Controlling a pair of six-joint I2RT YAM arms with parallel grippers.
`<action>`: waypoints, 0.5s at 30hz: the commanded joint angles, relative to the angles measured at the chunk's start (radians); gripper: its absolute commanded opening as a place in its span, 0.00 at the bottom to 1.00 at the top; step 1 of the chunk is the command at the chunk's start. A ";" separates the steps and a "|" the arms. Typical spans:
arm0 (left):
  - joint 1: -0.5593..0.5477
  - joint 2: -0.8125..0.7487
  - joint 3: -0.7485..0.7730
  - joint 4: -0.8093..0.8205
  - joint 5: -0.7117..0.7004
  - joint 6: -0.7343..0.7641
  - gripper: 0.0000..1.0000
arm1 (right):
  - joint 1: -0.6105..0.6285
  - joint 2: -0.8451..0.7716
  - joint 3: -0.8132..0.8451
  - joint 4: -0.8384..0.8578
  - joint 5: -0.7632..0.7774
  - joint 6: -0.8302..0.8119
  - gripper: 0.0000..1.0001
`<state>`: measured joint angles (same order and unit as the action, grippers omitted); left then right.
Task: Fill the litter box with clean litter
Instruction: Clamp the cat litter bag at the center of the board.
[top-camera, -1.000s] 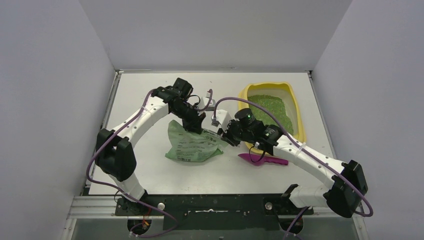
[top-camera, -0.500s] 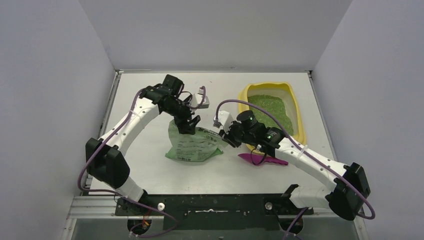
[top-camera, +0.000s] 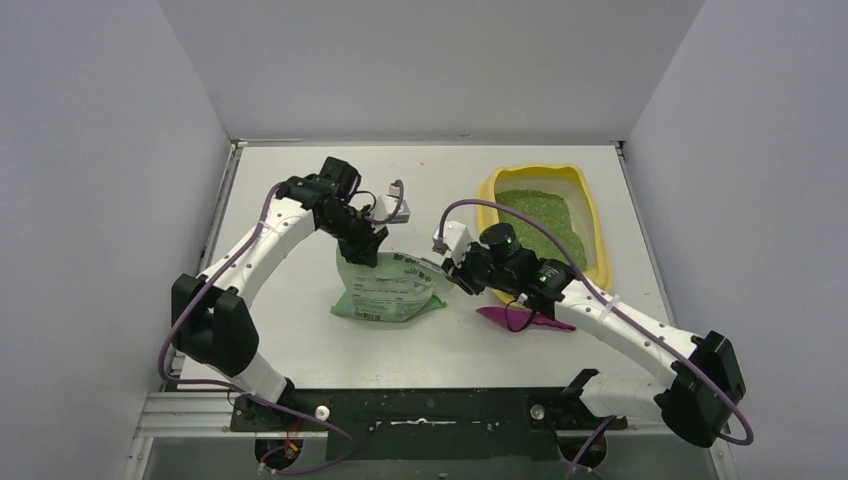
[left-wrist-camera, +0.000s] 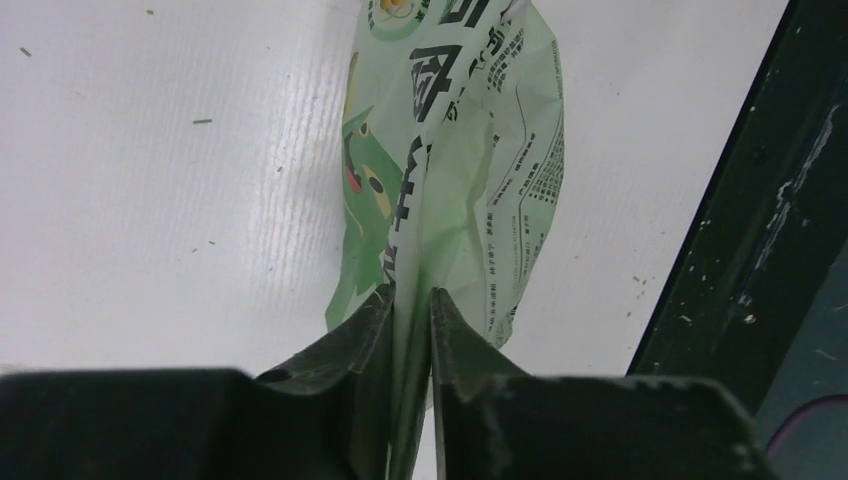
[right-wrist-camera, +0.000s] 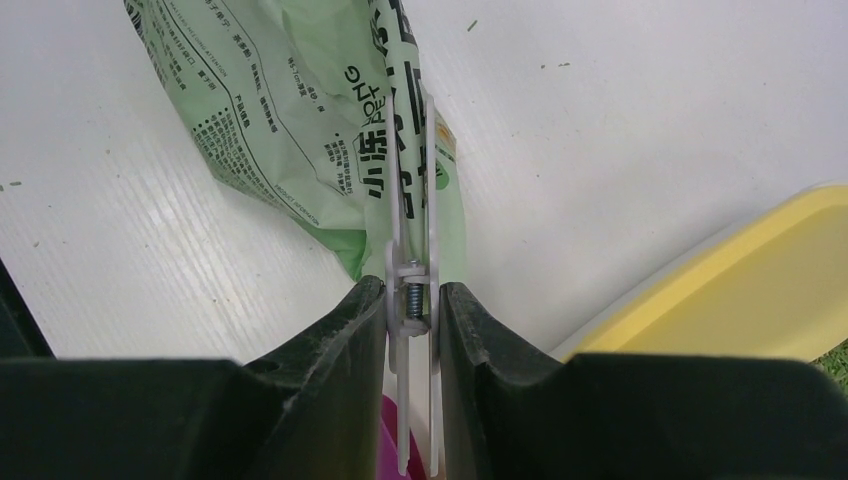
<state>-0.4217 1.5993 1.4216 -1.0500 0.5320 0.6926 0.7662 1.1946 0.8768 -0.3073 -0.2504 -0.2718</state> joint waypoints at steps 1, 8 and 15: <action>0.003 0.019 0.019 -0.029 0.047 0.010 0.03 | -0.004 -0.010 -0.006 0.082 -0.013 0.017 0.04; 0.003 0.031 0.039 -0.039 0.100 0.008 0.00 | 0.039 0.038 -0.003 0.159 0.051 -0.006 0.04; 0.013 0.012 0.037 -0.028 0.131 -0.004 0.00 | 0.083 0.079 -0.010 0.286 0.087 -0.025 0.02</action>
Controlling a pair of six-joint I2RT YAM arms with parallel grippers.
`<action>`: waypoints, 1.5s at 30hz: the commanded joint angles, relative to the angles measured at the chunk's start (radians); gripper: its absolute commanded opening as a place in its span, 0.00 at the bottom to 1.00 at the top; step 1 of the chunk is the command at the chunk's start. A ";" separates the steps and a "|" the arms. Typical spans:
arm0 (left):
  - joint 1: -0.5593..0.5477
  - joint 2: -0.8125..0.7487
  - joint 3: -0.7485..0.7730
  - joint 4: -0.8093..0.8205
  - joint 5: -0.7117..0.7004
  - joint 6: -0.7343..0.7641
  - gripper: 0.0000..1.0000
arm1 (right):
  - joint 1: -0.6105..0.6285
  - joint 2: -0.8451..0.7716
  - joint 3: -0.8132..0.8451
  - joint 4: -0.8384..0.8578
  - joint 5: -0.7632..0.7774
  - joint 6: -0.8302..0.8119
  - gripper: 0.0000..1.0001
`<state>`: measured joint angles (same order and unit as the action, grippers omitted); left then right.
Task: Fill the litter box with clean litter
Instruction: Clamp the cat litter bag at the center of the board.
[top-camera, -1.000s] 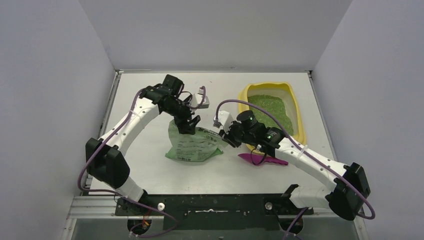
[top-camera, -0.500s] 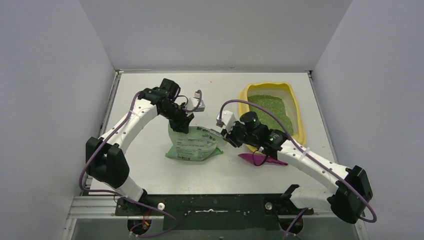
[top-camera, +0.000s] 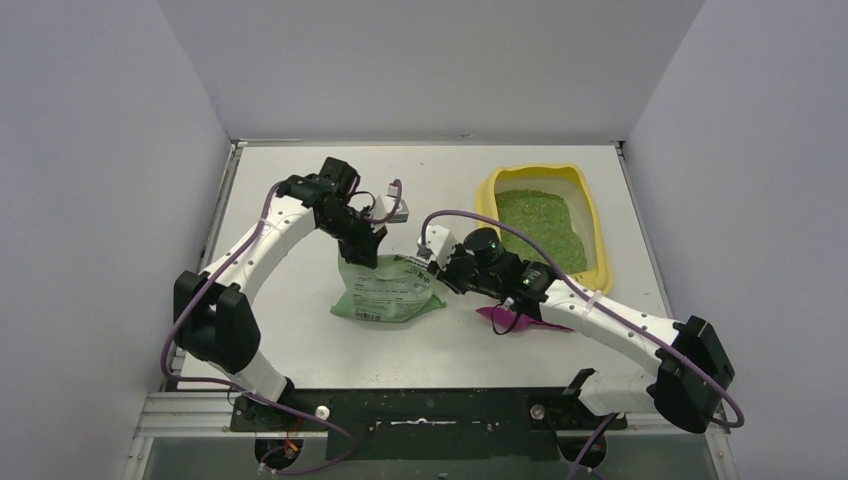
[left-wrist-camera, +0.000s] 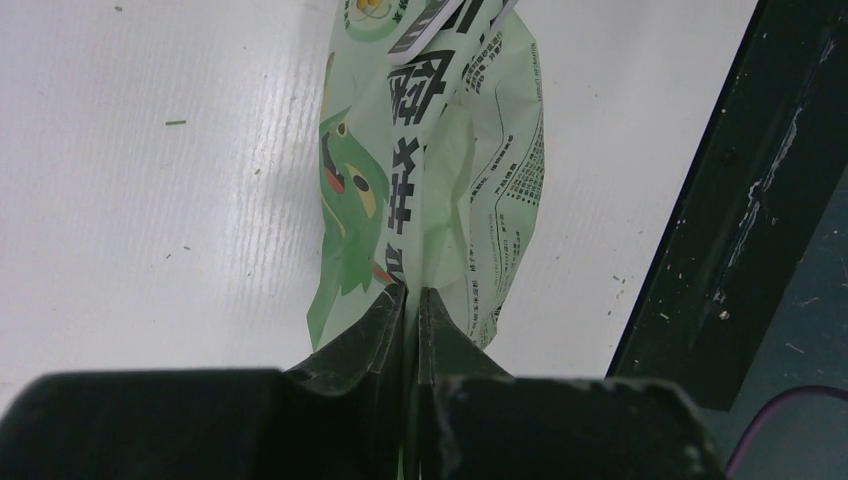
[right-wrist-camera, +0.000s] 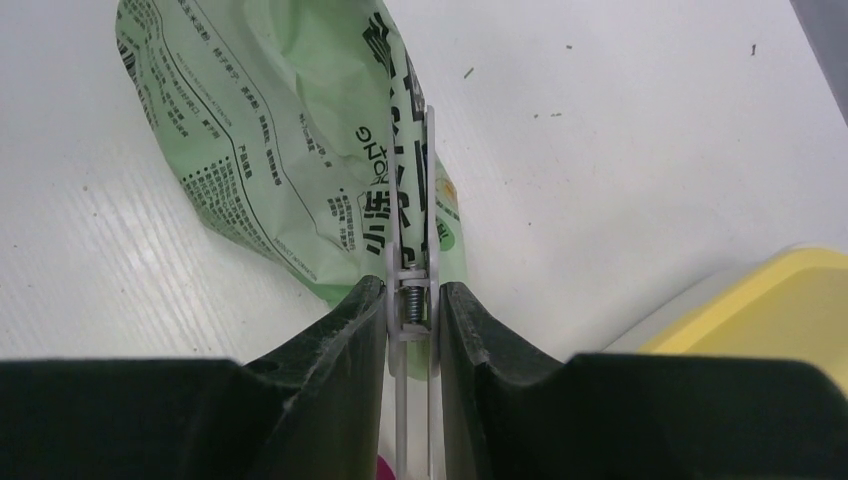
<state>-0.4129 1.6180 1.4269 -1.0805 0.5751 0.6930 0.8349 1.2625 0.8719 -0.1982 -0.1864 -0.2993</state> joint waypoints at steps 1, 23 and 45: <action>0.006 -0.010 0.029 0.008 0.091 -0.007 0.00 | 0.015 0.009 -0.020 0.244 0.014 0.014 0.03; 0.020 -0.044 0.006 0.032 0.115 -0.021 0.00 | 0.028 -0.051 0.065 -0.014 0.122 0.029 0.63; 0.014 -0.071 0.013 0.004 0.154 -0.006 0.00 | -0.031 0.183 0.354 -0.330 -0.103 -0.039 0.43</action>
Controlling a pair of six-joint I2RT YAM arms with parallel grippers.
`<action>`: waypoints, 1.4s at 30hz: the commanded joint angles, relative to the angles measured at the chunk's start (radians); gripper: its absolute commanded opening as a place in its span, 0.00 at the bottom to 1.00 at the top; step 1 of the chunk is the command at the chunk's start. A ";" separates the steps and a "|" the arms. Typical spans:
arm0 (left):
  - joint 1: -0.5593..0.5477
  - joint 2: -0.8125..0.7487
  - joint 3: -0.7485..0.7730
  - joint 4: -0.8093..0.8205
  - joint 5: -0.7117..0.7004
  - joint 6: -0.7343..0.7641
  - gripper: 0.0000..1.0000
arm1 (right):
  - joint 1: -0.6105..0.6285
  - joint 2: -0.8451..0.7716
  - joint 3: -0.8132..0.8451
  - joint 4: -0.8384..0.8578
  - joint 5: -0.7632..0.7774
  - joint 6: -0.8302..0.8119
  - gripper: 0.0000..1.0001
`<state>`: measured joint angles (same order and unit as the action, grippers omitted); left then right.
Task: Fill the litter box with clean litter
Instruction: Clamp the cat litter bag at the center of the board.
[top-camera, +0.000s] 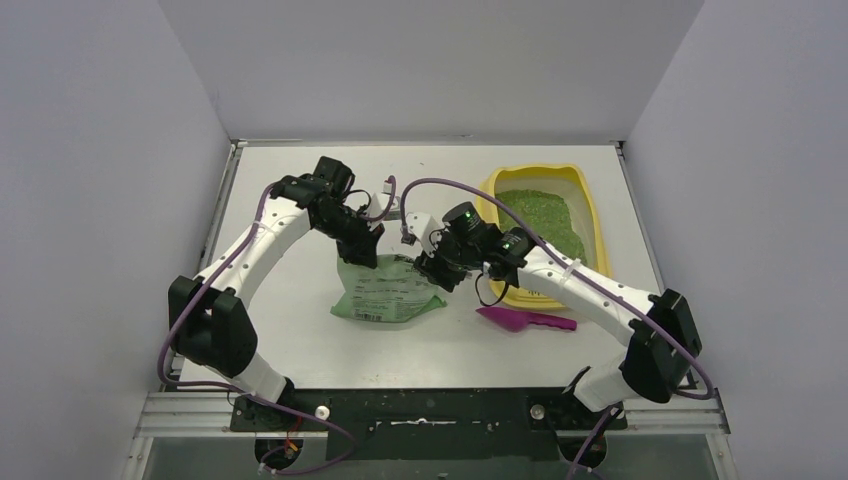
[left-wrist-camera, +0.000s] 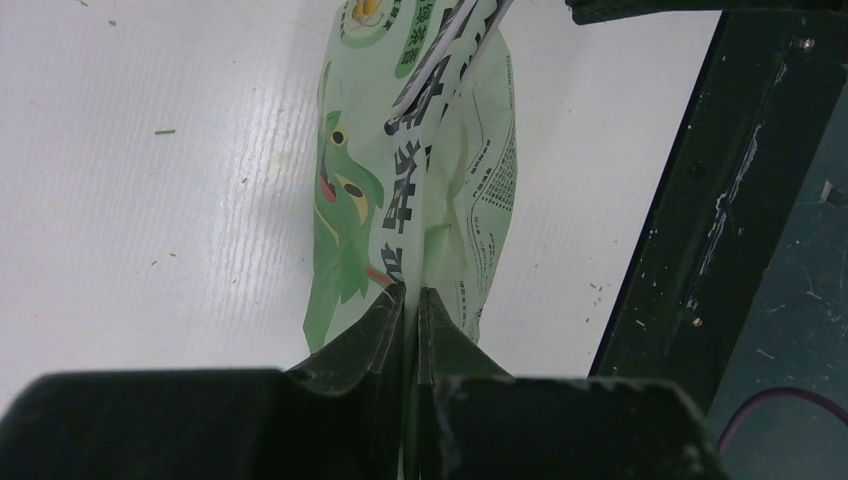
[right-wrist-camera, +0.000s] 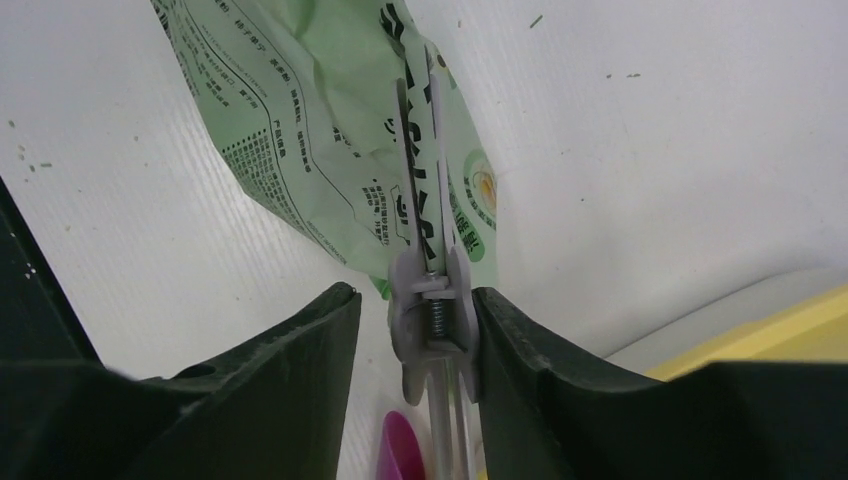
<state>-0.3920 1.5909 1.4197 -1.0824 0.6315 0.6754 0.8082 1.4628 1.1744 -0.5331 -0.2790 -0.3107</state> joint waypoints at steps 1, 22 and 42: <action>-0.007 -0.043 0.021 0.004 0.098 0.011 0.00 | -0.005 -0.015 0.054 0.005 -0.004 -0.028 0.41; -0.004 -0.031 0.030 -0.011 0.127 0.015 0.00 | -0.003 -0.103 -0.190 0.487 -0.009 0.150 0.00; 0.000 -0.035 0.023 -0.009 0.109 0.024 0.00 | -0.003 -0.145 -0.253 0.434 0.144 0.092 0.53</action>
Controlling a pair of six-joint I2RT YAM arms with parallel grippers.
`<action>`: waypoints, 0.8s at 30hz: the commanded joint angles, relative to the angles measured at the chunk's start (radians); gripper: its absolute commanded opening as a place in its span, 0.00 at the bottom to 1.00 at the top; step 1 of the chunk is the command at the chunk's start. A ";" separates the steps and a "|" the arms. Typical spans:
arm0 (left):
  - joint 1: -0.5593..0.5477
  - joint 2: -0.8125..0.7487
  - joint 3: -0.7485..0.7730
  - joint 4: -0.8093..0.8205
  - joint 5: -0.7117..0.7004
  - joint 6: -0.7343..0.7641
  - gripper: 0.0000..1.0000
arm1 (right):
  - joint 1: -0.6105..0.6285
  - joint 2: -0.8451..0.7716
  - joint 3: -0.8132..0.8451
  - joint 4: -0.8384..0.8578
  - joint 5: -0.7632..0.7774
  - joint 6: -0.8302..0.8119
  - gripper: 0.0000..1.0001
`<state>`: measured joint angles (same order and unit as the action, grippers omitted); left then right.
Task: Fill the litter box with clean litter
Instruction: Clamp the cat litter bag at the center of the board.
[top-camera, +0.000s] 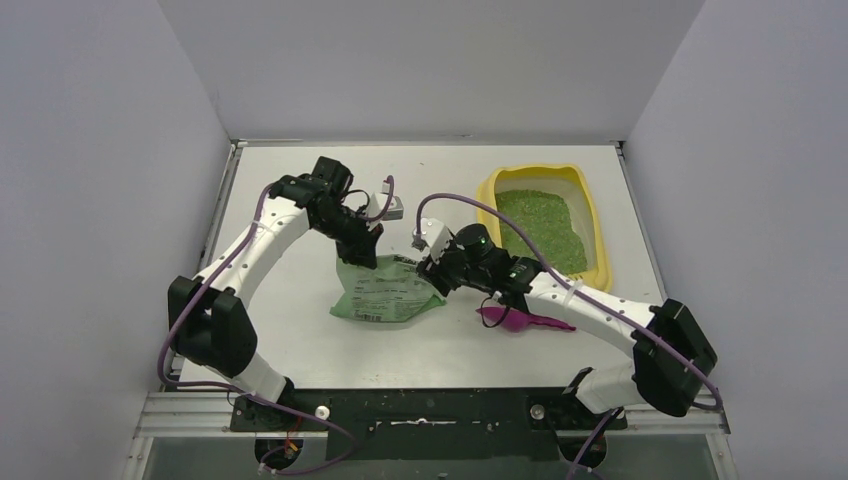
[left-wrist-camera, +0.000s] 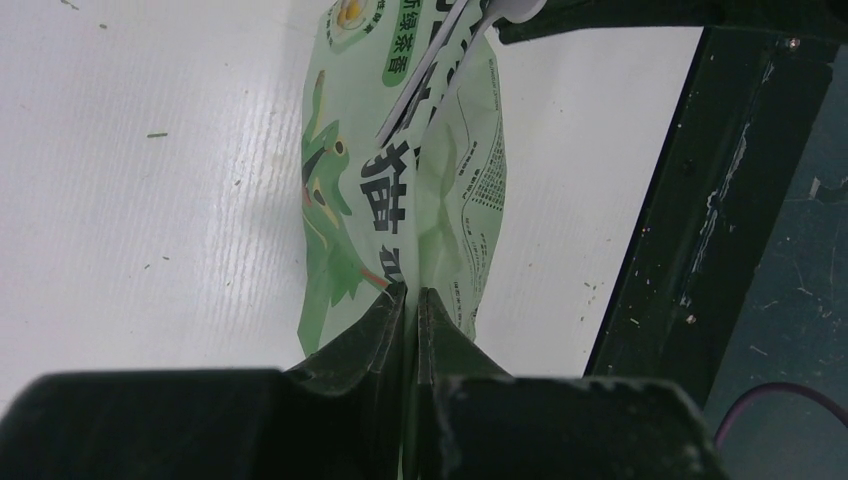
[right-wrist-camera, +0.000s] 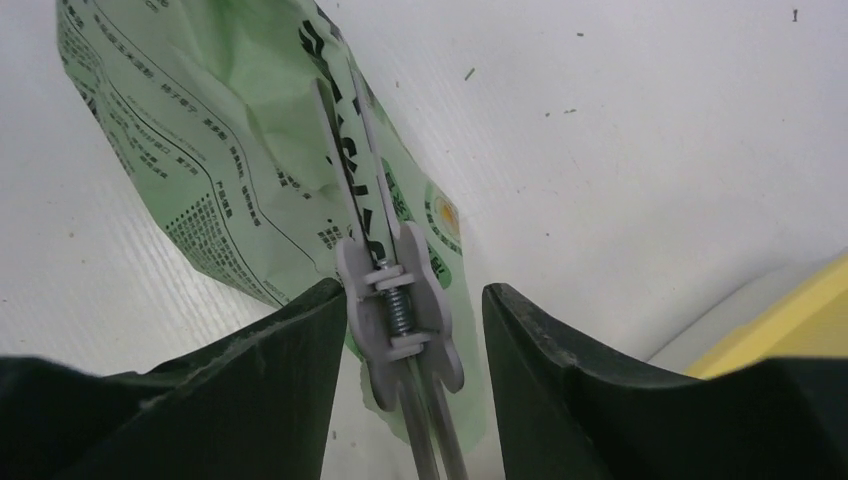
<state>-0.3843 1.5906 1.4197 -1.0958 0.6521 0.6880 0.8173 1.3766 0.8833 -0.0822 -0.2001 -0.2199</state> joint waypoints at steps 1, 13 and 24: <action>-0.009 -0.035 0.023 0.005 0.091 0.014 0.00 | -0.014 -0.068 0.044 -0.038 0.073 0.005 0.54; -0.057 -0.055 0.033 0.059 0.061 0.006 0.46 | -0.191 -0.306 -0.169 0.093 -0.038 0.313 0.81; -0.151 -0.100 0.039 0.178 -0.016 0.014 0.79 | -0.327 -0.440 -0.410 0.381 -0.130 0.424 1.00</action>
<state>-0.4923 1.5127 1.4200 -0.9943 0.6575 0.6853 0.5117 0.9794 0.4702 0.1234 -0.2775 0.1585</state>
